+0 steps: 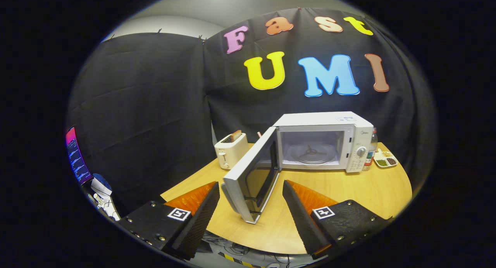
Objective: Open the microwave, put the food inside, and close the microwave door.
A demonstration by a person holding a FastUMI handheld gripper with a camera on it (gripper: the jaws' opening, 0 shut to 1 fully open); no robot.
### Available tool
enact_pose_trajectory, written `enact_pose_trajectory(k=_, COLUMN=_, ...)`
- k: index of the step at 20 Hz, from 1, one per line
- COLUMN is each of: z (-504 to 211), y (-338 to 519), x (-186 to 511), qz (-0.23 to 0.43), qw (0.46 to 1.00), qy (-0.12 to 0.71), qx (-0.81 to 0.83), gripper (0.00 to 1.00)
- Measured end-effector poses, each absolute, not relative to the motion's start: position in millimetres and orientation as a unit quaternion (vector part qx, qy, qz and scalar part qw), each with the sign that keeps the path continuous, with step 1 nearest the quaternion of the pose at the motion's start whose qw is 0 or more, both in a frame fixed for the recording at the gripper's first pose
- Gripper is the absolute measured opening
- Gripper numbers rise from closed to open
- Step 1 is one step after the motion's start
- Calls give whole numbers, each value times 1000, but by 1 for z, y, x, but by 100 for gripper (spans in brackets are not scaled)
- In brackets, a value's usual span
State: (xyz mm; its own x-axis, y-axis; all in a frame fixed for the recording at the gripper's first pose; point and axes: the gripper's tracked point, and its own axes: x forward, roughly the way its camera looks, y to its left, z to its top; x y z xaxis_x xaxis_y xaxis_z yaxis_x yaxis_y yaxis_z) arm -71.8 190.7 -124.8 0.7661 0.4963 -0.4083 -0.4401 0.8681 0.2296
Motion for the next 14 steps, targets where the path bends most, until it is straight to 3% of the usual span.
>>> enact_pose_trajectory(k=14, z=-195, y=1, x=-46, qz=153, qw=910, qy=360, qx=136, gripper=99)
